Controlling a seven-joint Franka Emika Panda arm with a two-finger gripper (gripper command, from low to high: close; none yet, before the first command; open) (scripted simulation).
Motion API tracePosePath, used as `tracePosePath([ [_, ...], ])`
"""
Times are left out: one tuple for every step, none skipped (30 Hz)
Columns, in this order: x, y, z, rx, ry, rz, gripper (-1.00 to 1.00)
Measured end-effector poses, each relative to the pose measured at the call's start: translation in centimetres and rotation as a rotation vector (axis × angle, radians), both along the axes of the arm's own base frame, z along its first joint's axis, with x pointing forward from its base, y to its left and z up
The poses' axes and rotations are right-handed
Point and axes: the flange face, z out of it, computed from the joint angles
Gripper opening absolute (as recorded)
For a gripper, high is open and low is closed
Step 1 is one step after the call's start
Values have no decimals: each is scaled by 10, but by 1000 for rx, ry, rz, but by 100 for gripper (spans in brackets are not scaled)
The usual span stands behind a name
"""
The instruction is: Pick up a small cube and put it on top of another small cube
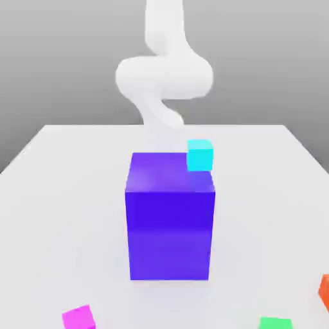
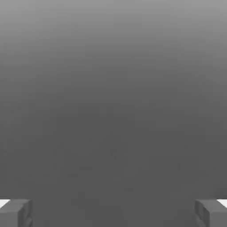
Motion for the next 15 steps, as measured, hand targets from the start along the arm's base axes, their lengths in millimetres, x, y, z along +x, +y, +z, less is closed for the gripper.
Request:
tracePosePath([
  [14, -5, -14, 4, 28, 22, 0],
  [26, -9, -28, 8, 54, 42, 0],
  [38, -13, -42, 11, 80, 61, 0],
  [50, -17, -56, 14, 105, 79, 0],
  [60, -21, -71, 16, 129, 96, 0],
  [71, -25, -86, 18, 153, 113, 0],
  [80, -28, -102, 19, 176, 129, 0],
  [89, -32, -117, 19, 199, 145, 0],
  [98, -35, -133, 19, 222, 160, 0],
  [106, -38, -150, 19, 245, 174, 0],
  [113, -42, -166, 17, 267, 188, 0],
  [119, -45, -183, 15, 289, 201, 0],
  [125, -48, -200, 12, 311, 214, 0],
  [131, -52, -217, 9, 333, 227, 0],
  [135, -55, -234, 4, 355, 239, 0],
])
